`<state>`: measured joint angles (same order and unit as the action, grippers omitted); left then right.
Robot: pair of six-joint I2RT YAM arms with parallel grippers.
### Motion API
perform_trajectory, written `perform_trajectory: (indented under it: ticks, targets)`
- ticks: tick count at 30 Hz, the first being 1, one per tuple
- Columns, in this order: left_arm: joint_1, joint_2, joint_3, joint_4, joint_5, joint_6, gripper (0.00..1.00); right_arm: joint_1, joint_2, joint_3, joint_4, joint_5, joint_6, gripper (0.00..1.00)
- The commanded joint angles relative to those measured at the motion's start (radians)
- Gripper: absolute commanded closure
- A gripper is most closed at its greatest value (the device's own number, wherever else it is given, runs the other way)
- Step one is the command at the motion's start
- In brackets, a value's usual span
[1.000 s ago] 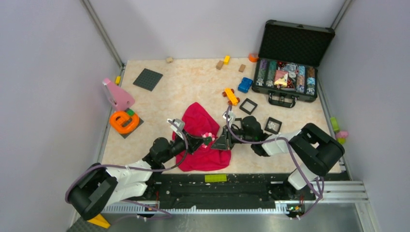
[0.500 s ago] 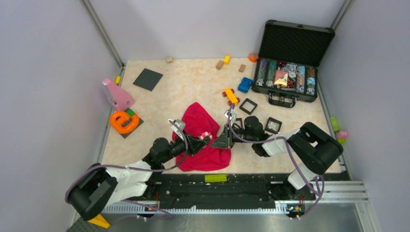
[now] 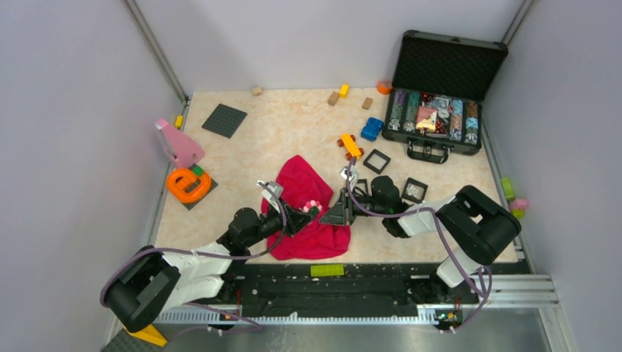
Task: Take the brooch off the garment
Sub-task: Remove the brooch from the clothes.
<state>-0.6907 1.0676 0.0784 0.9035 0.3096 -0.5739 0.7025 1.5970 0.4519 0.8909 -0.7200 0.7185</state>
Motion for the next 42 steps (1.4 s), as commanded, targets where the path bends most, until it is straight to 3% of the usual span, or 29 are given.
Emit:
perform_trajectory:
  ticks: [1,7,9,11,21,26,42]
  targets:
    - [0.002,0.016,0.032,0.01,0.02,0.013,1.0,-0.011,-0.055,-0.006,0.048,-0.02,-0.015,0.89]
    - [0.002,0.009,0.029,0.011,0.032,0.012,1.0,-0.017,-0.137,-0.011,-0.122,0.039,-0.122,0.43]
    - [0.002,0.004,0.031,0.007,0.042,0.013,1.0,-0.025,-0.16,-0.013,-0.142,0.052,-0.139,0.3]
    - [0.002,0.001,0.035,0.003,0.058,0.018,1.0,-0.029,-0.17,-0.005,-0.151,0.056,-0.149,0.24]
    - [0.002,-0.009,0.039,0.026,0.138,-0.001,1.0,-0.023,-0.113,0.023,-0.07,-0.012,-0.165,0.23]
    - [0.002,-0.014,0.037,0.03,0.15,-0.001,1.0,-0.012,-0.093,0.024,-0.048,-0.039,-0.162,0.33]
    - [0.003,0.014,0.038,0.053,0.148,-0.018,1.0,0.024,-0.076,0.069,-0.142,-0.02,-0.224,0.42]
